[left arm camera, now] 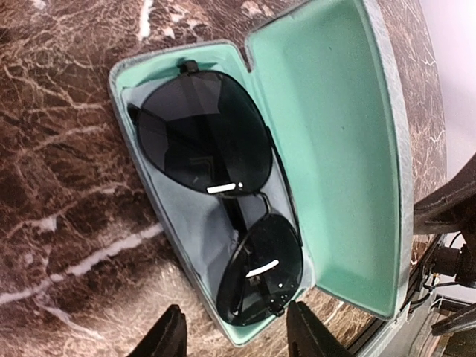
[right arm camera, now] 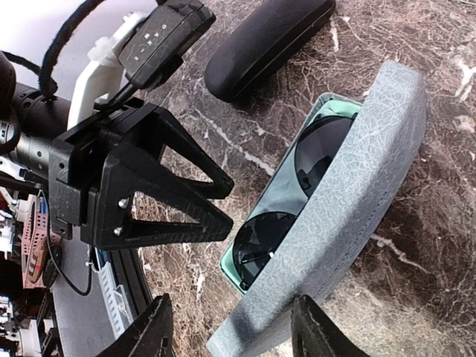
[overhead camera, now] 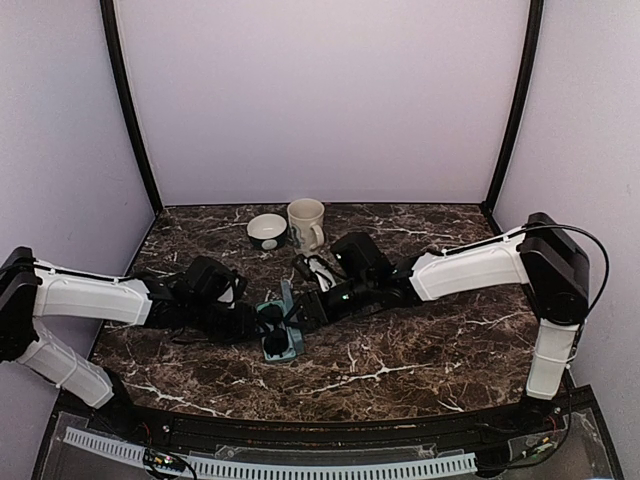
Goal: Organize the sunglasses
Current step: Adjust the sunglasses in the sunglasses case.
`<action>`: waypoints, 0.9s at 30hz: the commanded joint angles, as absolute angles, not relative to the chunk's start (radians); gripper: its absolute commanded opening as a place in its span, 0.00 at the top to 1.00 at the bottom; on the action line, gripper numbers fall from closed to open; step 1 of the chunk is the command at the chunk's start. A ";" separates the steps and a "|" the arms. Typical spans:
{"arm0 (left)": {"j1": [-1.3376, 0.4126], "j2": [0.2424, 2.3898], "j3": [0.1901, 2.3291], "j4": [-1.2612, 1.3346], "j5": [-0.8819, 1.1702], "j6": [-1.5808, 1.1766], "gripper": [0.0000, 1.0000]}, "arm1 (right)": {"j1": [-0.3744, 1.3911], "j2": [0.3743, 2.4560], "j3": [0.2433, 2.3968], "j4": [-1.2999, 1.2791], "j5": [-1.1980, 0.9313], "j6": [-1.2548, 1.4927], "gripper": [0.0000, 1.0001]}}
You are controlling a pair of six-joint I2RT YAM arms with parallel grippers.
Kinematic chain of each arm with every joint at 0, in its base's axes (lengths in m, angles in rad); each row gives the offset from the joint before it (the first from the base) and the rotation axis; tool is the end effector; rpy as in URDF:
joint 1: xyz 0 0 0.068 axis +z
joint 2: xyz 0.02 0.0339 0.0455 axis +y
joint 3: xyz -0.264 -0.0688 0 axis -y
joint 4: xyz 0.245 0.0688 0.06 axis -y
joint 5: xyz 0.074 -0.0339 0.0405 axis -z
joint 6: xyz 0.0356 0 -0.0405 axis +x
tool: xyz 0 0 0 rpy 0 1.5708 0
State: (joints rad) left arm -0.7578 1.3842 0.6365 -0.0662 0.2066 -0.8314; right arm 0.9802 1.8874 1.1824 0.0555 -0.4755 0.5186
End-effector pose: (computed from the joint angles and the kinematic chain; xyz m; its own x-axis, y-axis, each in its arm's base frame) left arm 0.1883 -0.1883 0.1712 -0.9285 -0.1170 -0.3525 0.1321 0.7830 -0.6078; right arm 0.2158 0.3511 0.1874 -0.7592 -0.3410 -0.5544 -0.6508 0.4160 0.6352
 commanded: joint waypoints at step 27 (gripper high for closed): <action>-0.621 1.505 0.638 0.038 0.352 -0.721 0.85 | 0.986 1.949 1.269 0.042 -0.426 0.551 0.61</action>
